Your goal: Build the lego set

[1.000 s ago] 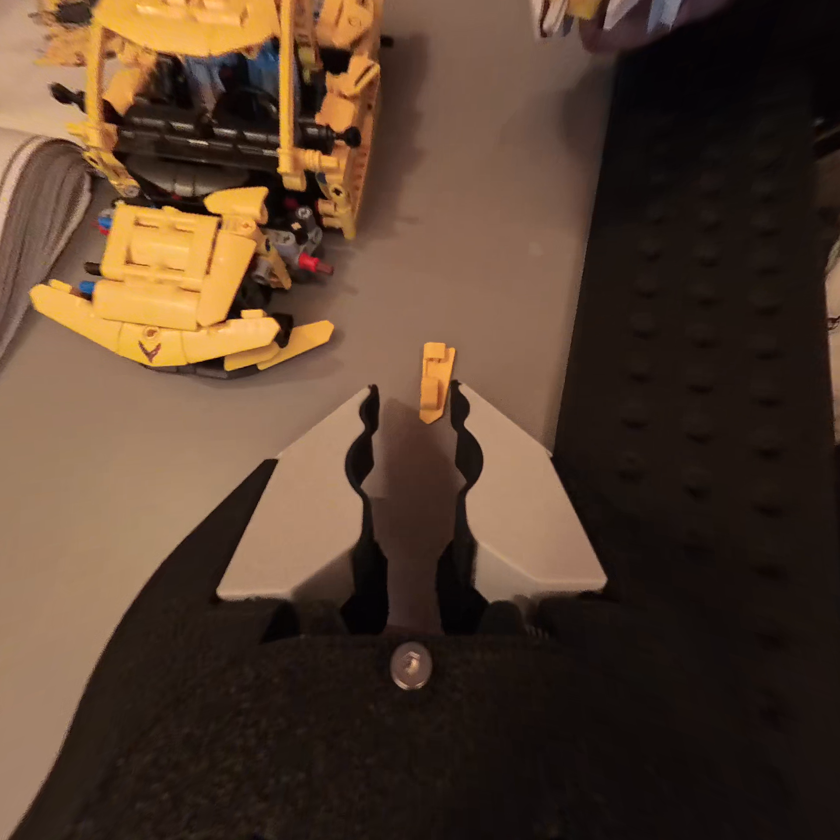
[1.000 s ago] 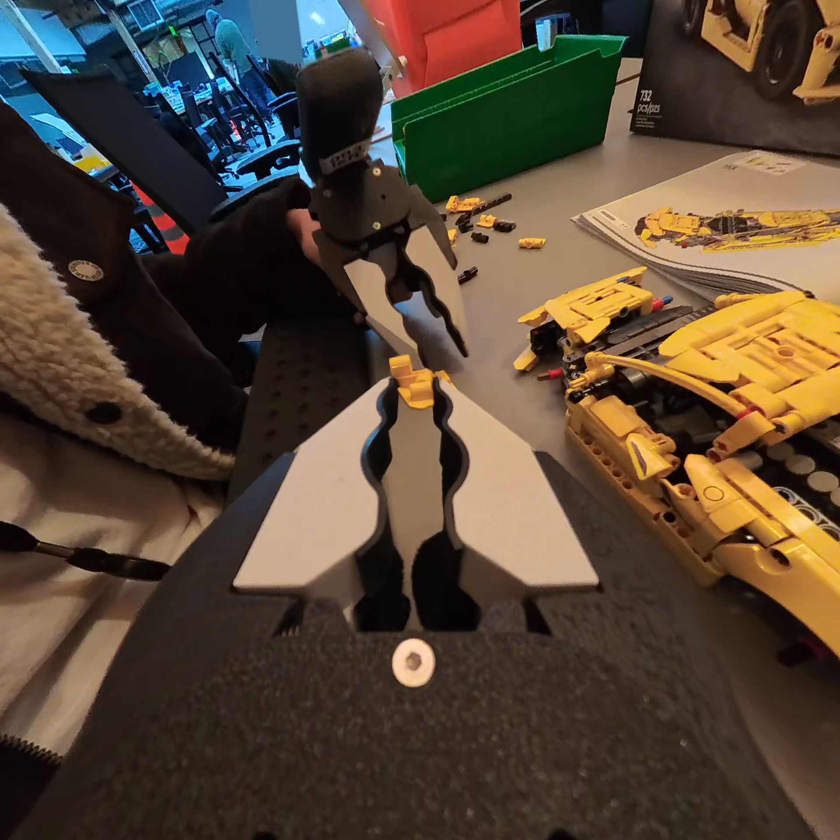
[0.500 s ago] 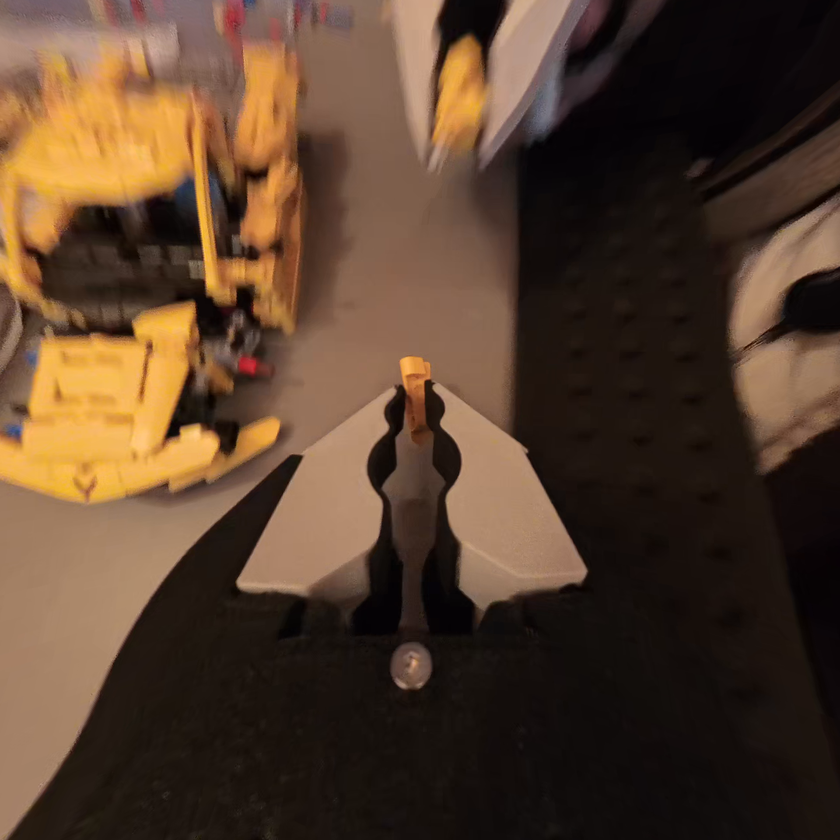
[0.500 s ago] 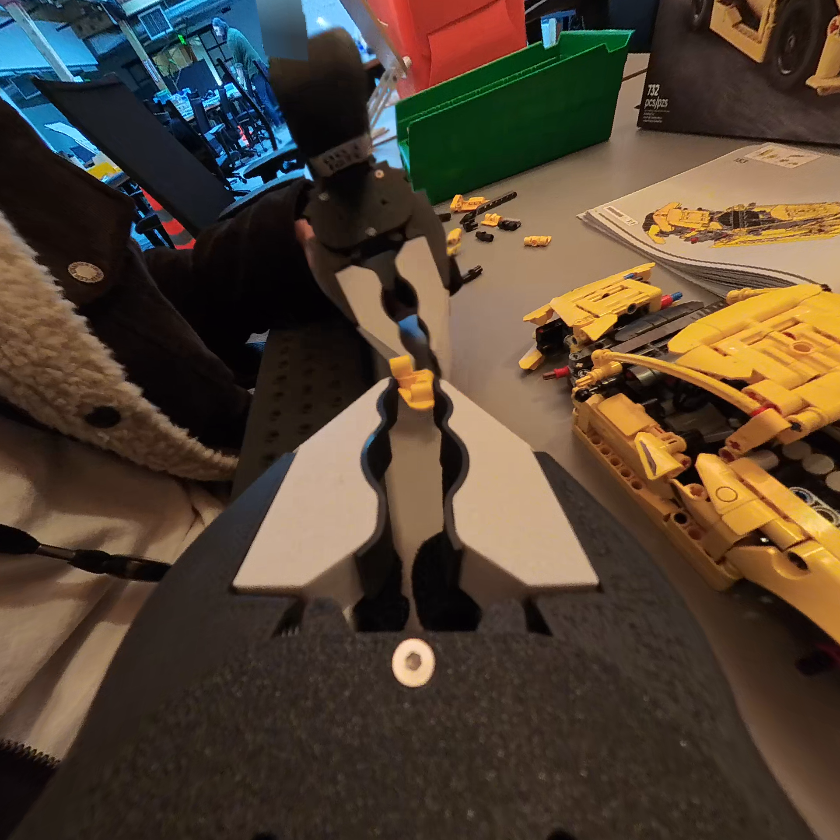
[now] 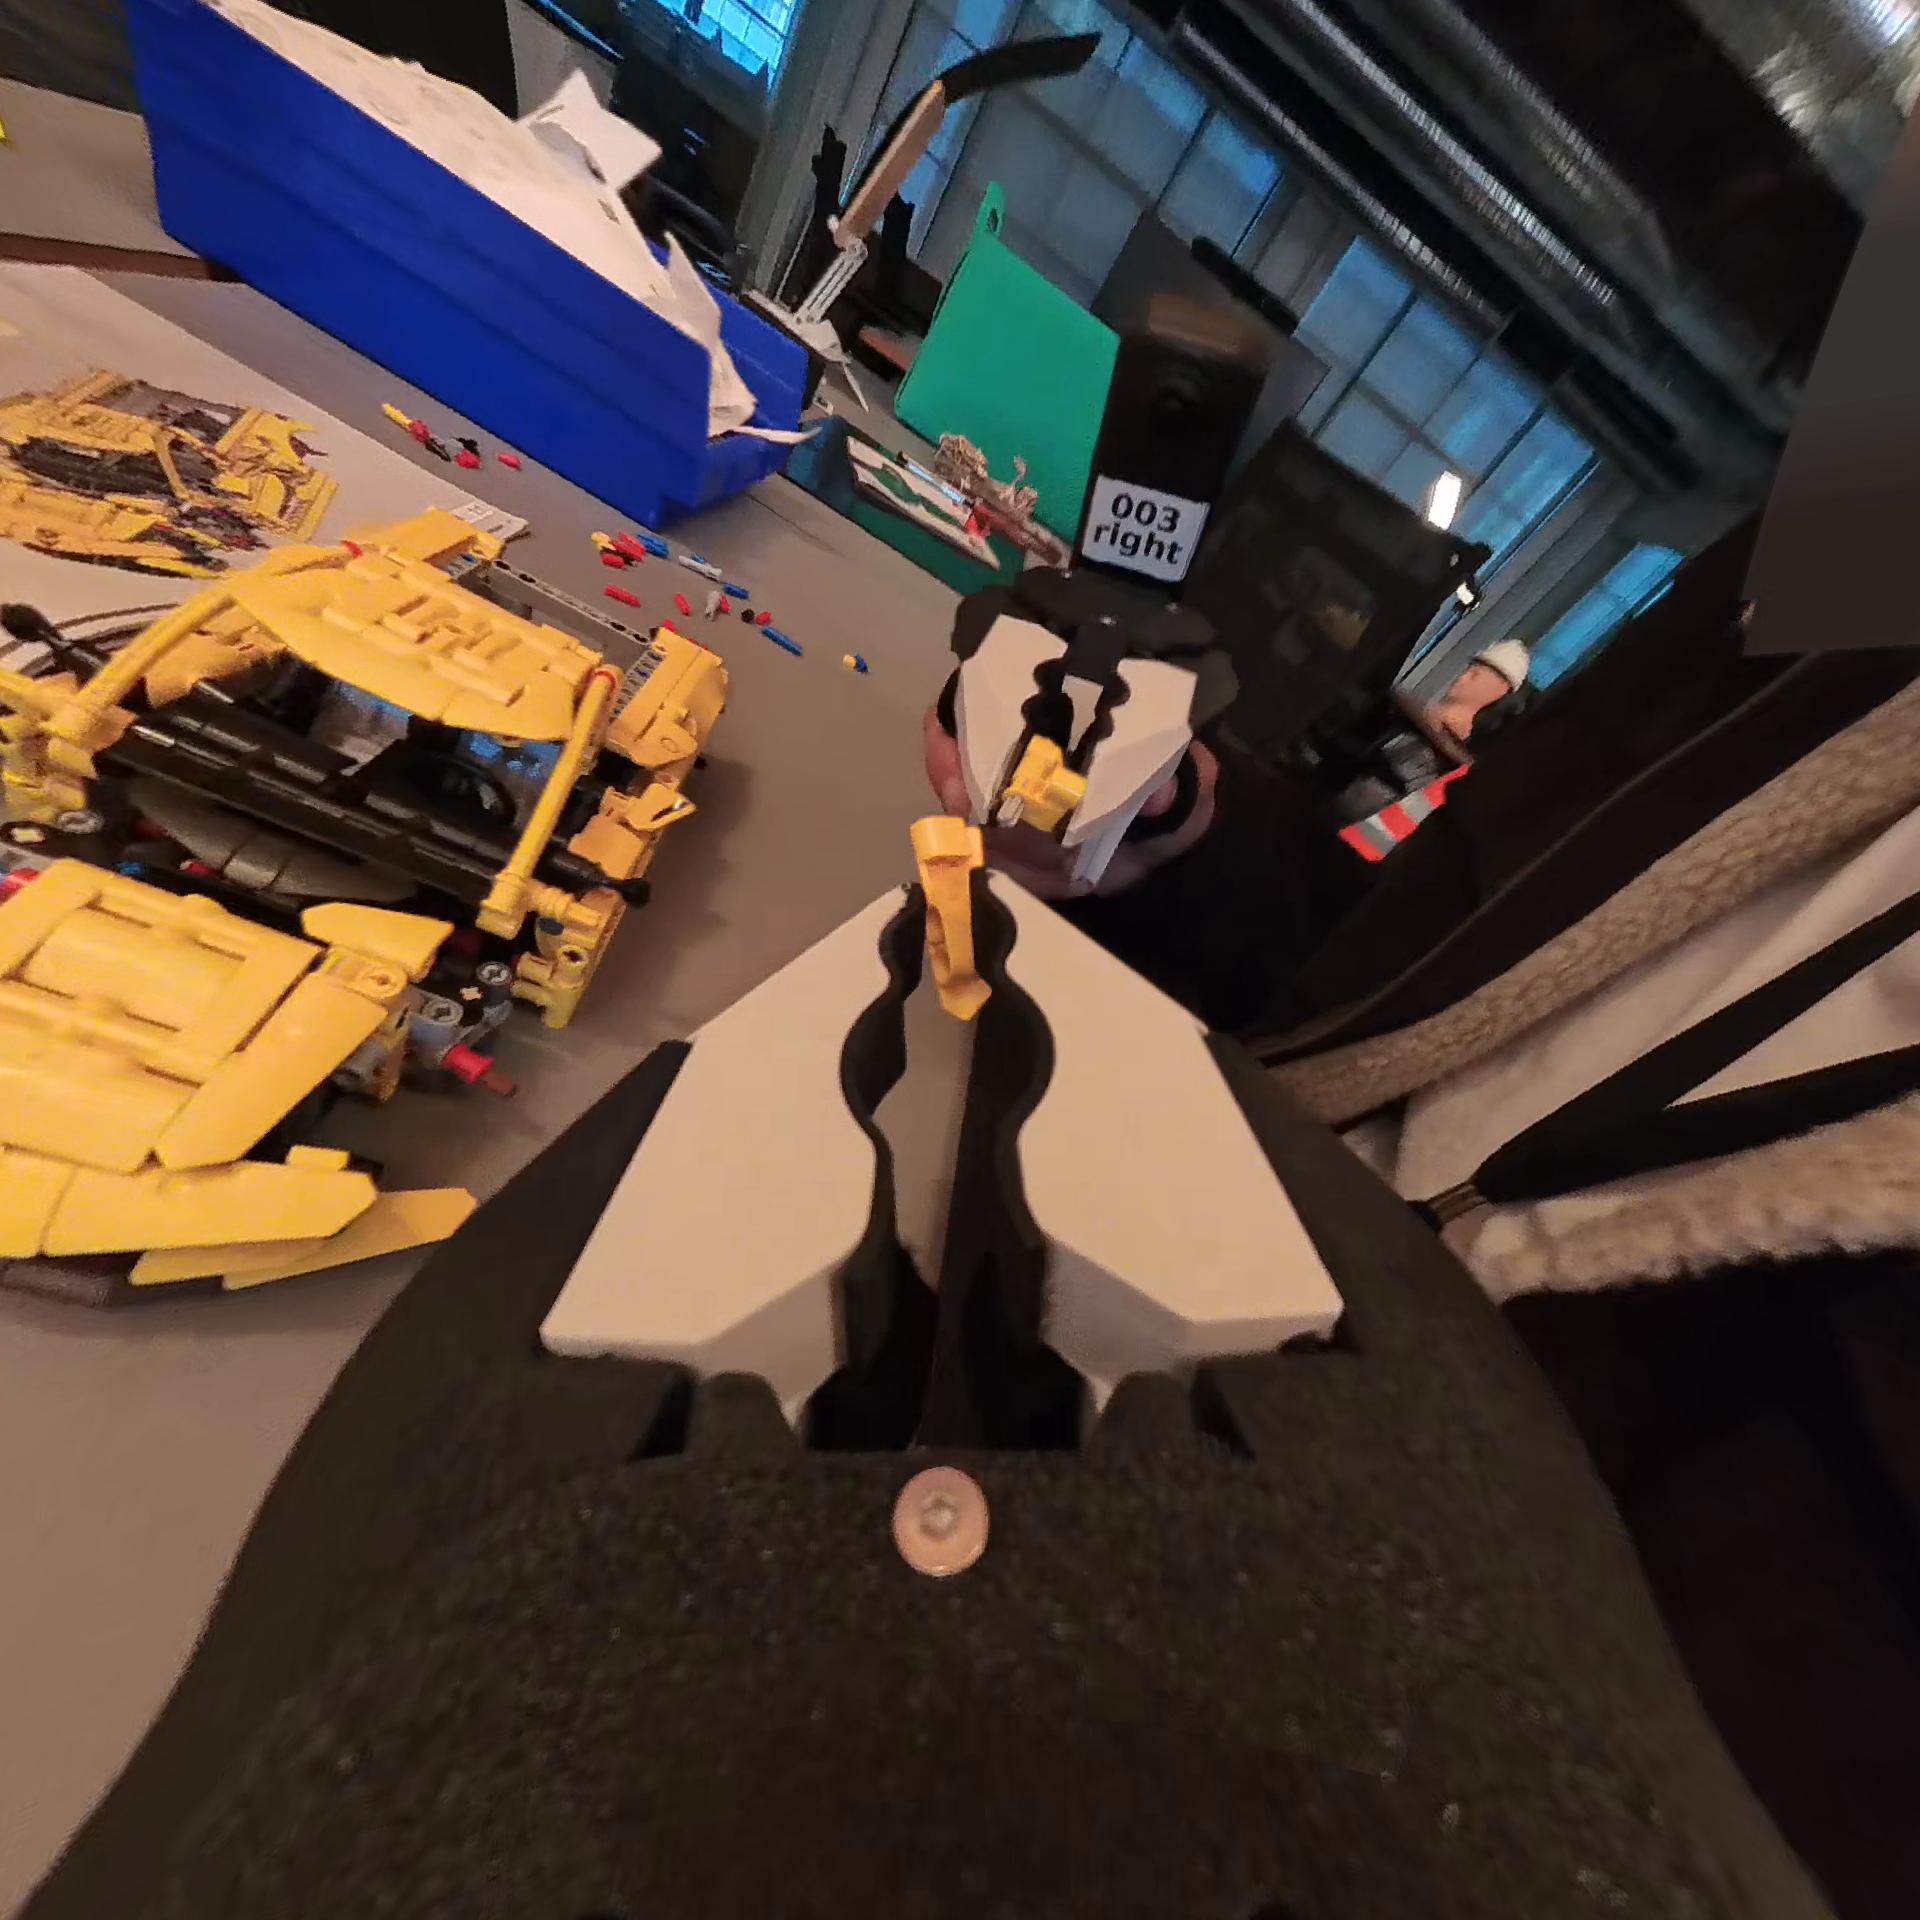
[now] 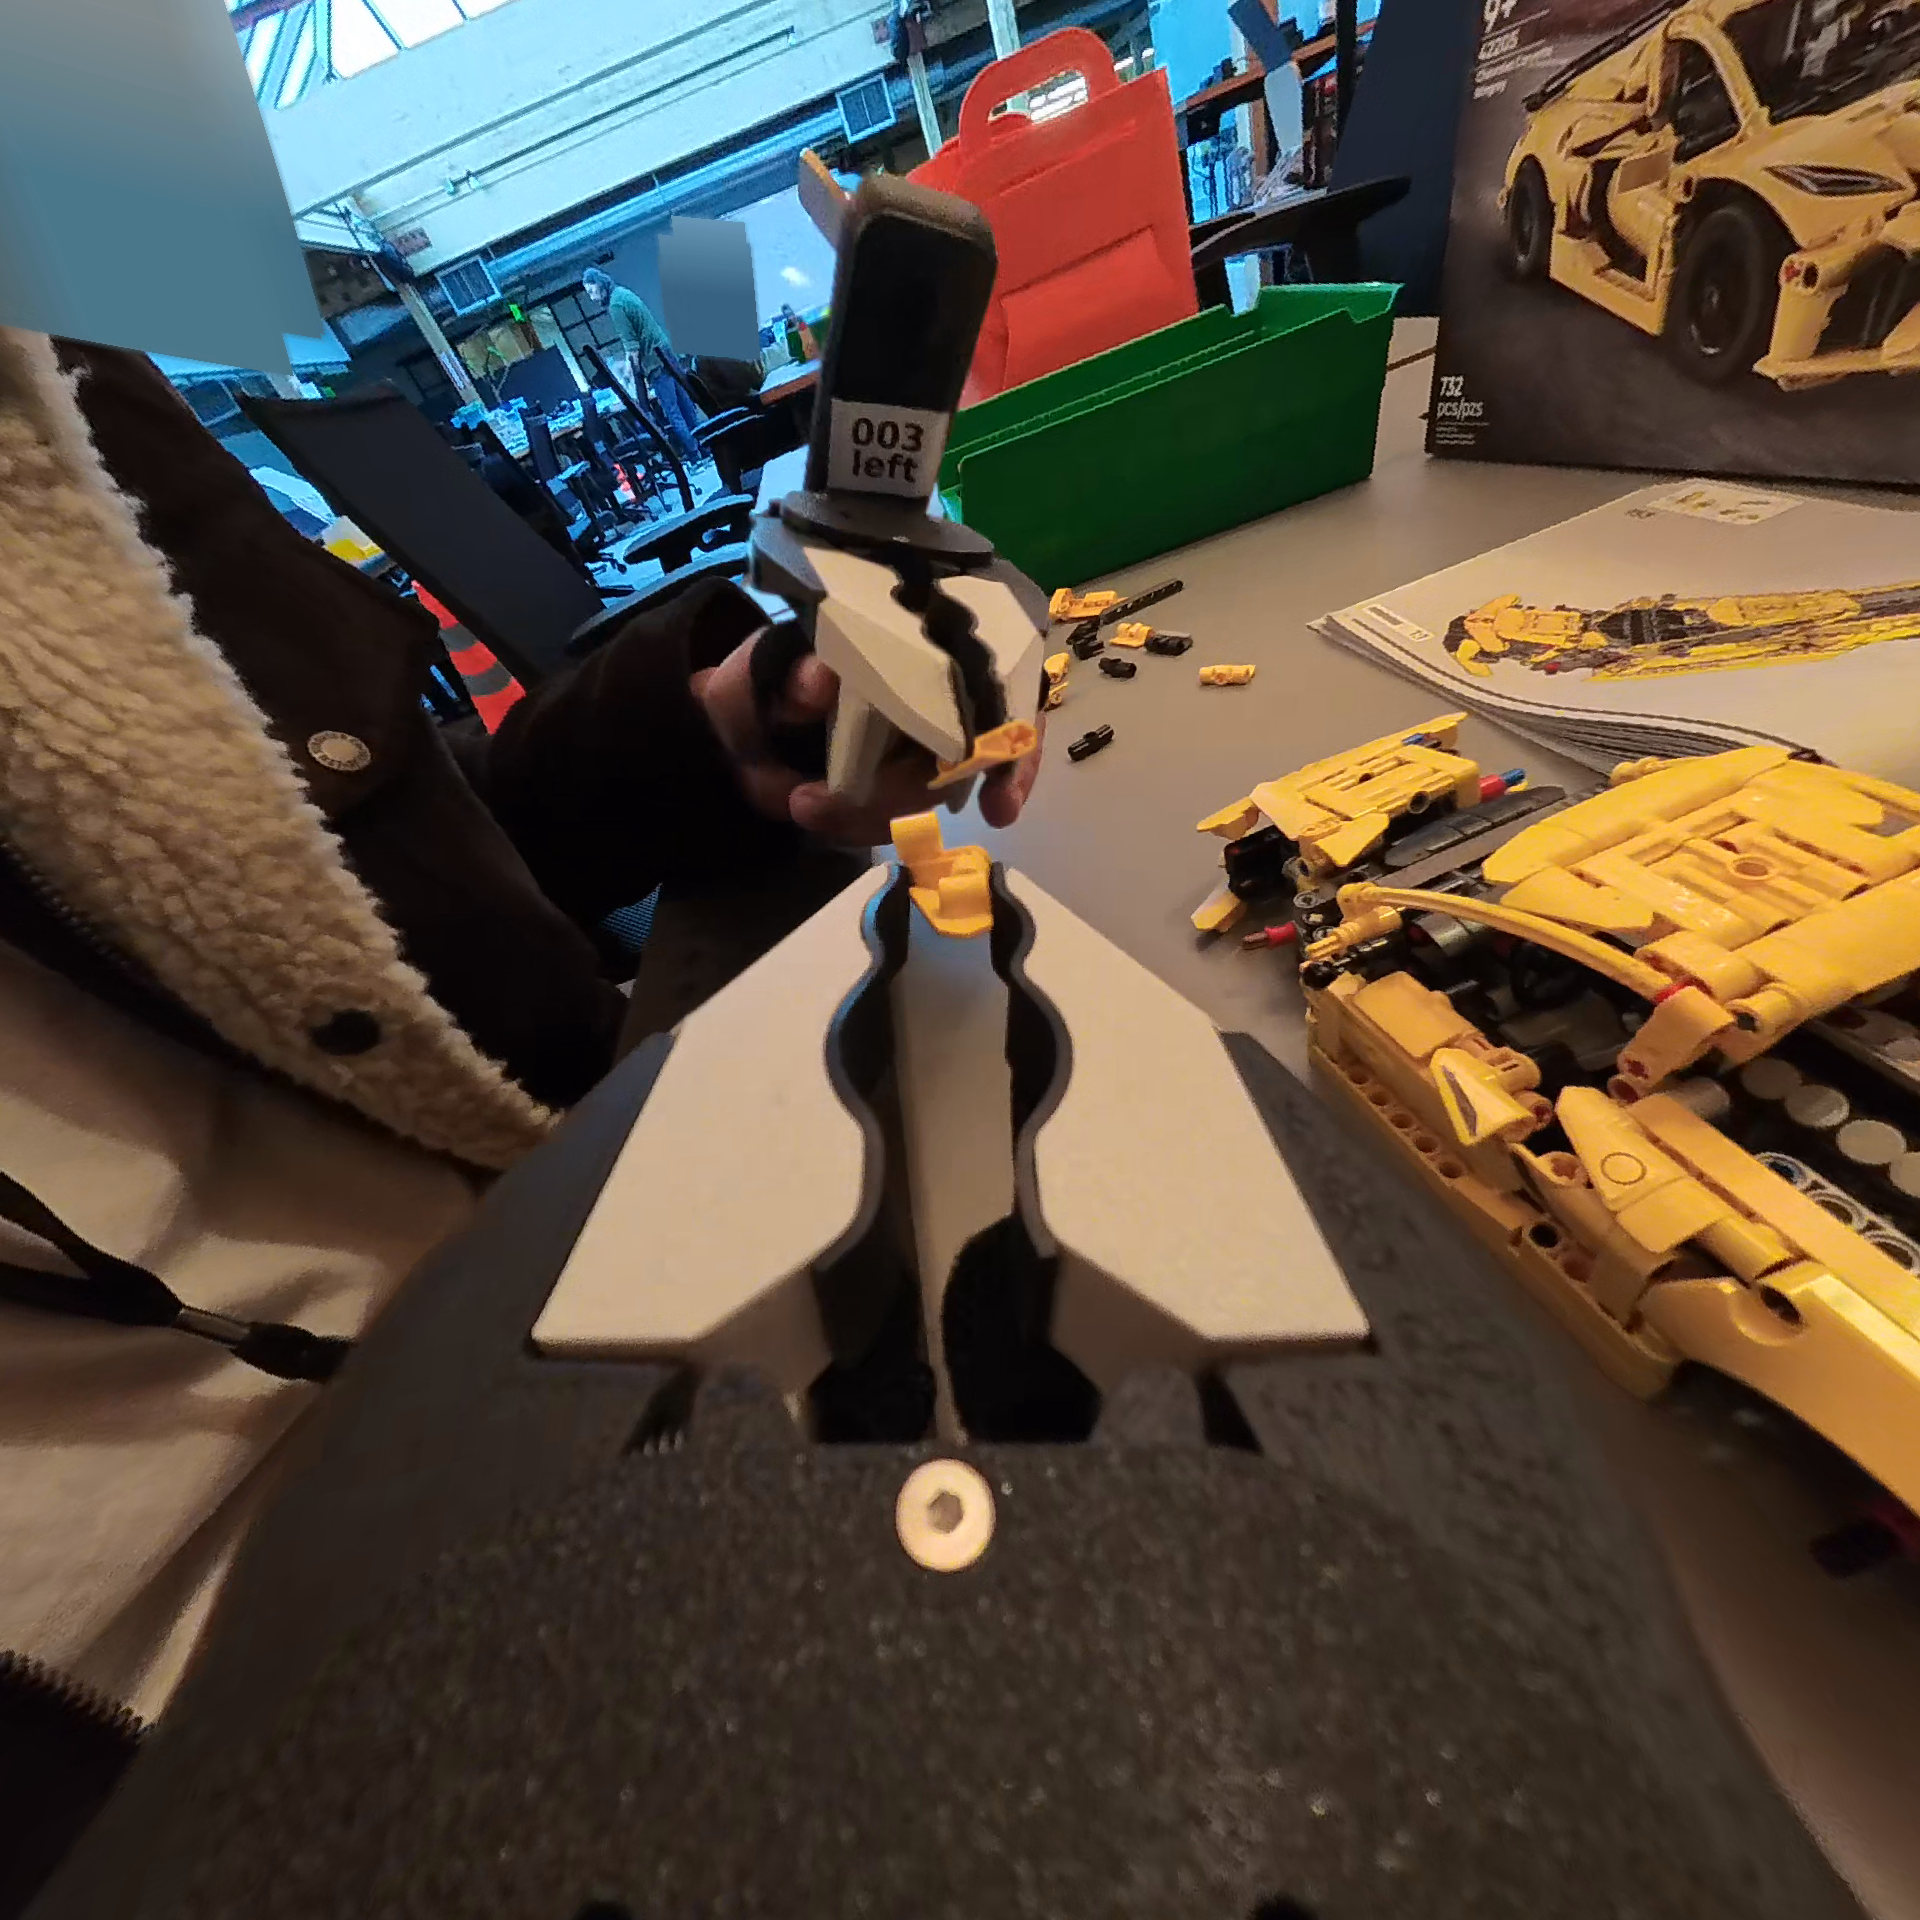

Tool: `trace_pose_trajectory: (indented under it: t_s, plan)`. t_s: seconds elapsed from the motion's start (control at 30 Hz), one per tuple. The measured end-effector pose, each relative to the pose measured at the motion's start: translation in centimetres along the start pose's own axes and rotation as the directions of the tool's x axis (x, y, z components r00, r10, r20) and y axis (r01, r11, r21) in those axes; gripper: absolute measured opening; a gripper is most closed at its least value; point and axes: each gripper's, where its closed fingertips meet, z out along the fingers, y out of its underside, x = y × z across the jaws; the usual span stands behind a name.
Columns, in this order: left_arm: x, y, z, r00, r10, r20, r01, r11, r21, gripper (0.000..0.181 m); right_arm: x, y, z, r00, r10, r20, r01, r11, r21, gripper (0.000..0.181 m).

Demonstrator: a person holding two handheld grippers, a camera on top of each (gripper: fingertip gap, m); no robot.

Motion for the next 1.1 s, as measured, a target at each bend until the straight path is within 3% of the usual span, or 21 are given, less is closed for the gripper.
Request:
trace_pose_trajectory:
  t_s: [0.17, 0.37, 0.53, 0.6, 0.67, 0.77, 1.1]
  plan:
    - [0.7, -0.1, -0.3, 0.998, 0.003, -0.061, -0.002, 1.0, 0.01, 0.008, 0.5, -0.2, -0.3, 0.998, 0.067, 0.007, -0.067, 0.997, 0.025, 0.015]
    - [2.8, 1.4, 1.0, 0.985, 0.139, -0.103, -0.146, 0.987, -0.068, 0.008, 0.5, -0.6, -0.6, 0.989, 0.141, 0.052, -0.144, 0.988, 0.05, 0.014]
    - [2.5, 2.4, 1.5, 0.988, 0.12, -0.093, -0.132, 0.983, -0.127, 0.008, -0.1, 0.1, -0.2, 0.981, 0.173, 0.091, -0.174, 0.985, 0.001, 0.015]
    - [1.7, 2.8, 1.7, 0.995, 0.083, -0.058, -0.091, 0.984, -0.152, 0.008, 1.0, 1.7, 0.2, 0.971, 0.235, 0.038, -0.232, 0.97, -0.07, 0.014]
    - [-0.7, 3.7, 1.9, 0.996, -0.088, 0.034, 0.093, 0.98, -0.176, 0.008, 1.5, 2.3, 0.4, 0.937, 0.345, 0.056, -0.339, 0.936, -0.1, 0.014]
    - [-0.4, 2.9, 1.4, 0.966, -0.251, -0.062, 0.243, 0.963, -0.119, 0.007, 1.6, 2.4, 0.4, 0.918, 0.389, 0.075, -0.38, 0.919, -0.106, 0.014]
    - [1.6, 3.8, 1.6, 0.975, -0.168, -0.145, 0.141, 0.973, -0.184, 0.008, -0.9, 2.7, 0.9, 0.87, 0.439, 0.223, -0.402, 0.895, -0.19, 0.014]
